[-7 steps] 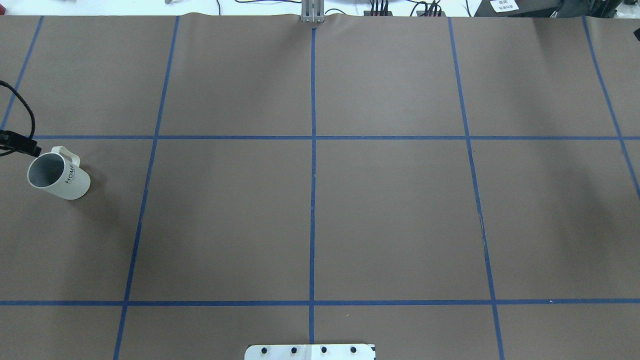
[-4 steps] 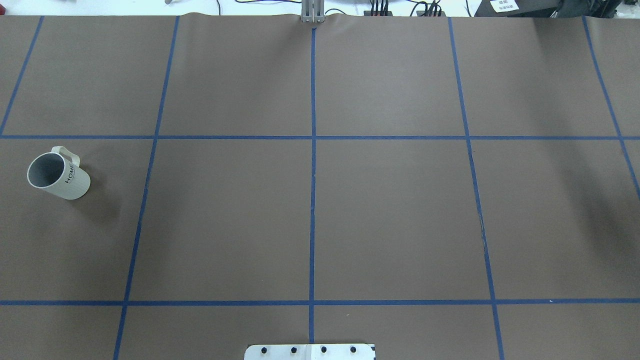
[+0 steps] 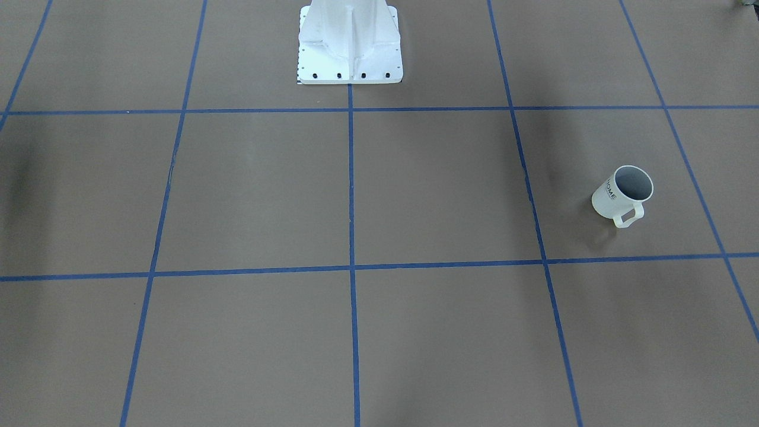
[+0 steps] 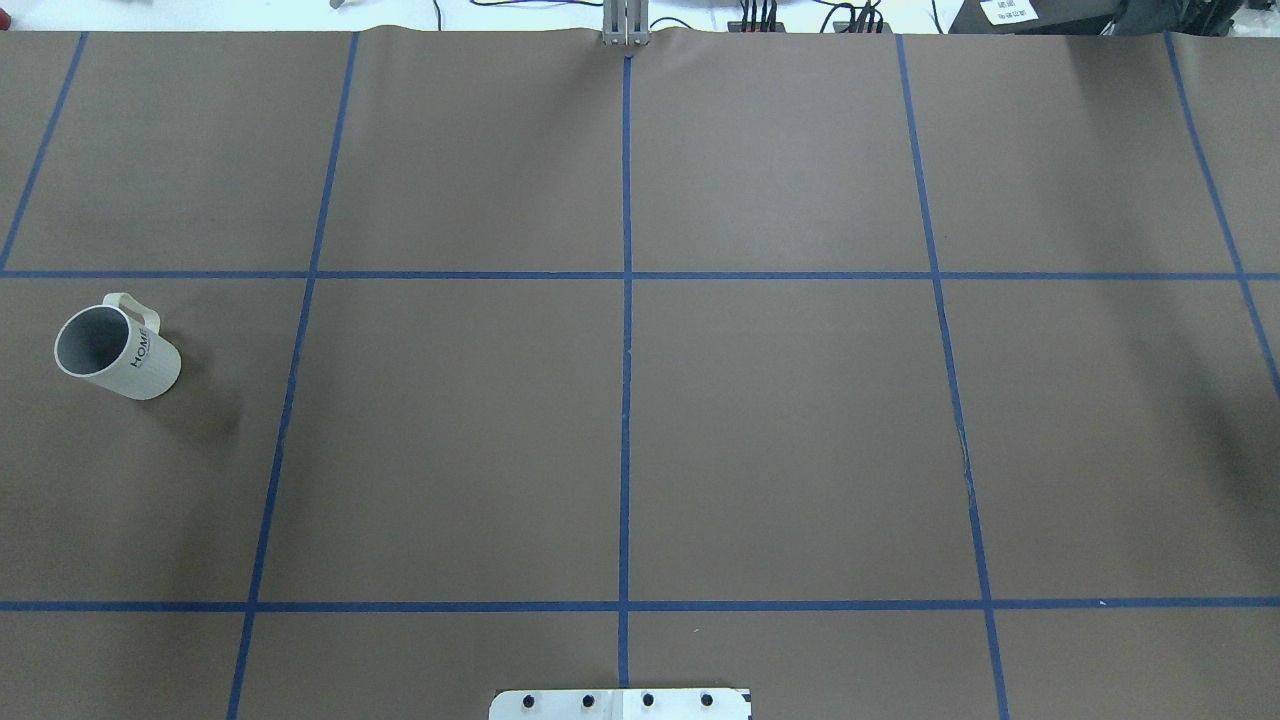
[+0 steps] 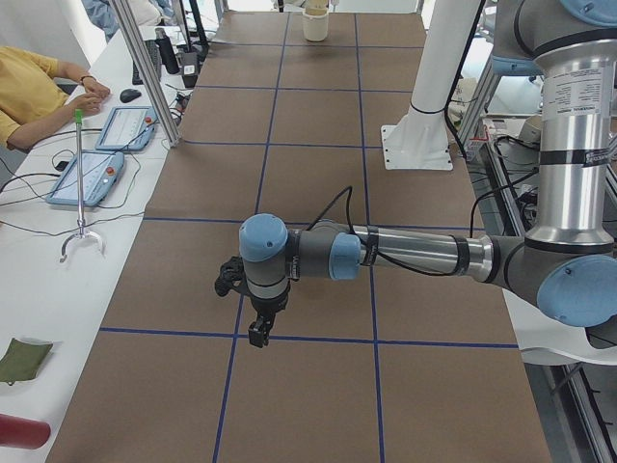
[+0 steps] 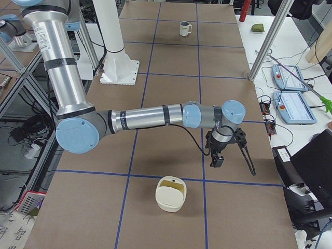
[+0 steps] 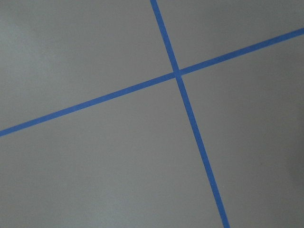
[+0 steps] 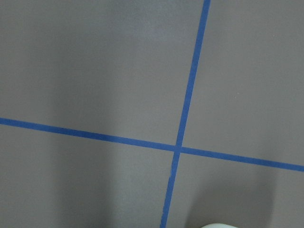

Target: Left arm hands cup to right arm to dump lemon

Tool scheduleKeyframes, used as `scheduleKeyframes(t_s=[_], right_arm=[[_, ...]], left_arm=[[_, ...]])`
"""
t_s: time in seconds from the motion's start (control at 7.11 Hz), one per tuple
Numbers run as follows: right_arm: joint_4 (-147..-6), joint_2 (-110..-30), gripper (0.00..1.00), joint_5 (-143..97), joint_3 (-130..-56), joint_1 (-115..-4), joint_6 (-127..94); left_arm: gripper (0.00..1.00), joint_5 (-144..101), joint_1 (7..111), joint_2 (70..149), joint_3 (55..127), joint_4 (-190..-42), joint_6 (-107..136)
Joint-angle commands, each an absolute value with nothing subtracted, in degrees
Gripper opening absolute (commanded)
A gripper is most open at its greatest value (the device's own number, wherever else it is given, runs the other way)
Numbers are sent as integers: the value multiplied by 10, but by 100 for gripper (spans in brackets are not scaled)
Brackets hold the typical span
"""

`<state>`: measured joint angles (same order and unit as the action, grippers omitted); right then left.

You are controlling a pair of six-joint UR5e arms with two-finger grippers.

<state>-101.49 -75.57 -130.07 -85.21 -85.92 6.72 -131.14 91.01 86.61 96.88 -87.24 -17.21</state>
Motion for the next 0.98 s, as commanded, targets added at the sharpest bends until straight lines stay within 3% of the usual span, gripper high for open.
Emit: scheduleKeyframes(t_s=[0.0, 0.84], right_arm=[[-1036, -783, 100, -1304, -897, -881, 67], [-1027, -803, 100, -1296, -898, -886, 60]], left_arm=[[100, -1337, 911, 869, 957, -869, -160], [100, -1345, 911, 872, 971, -886, -98]])
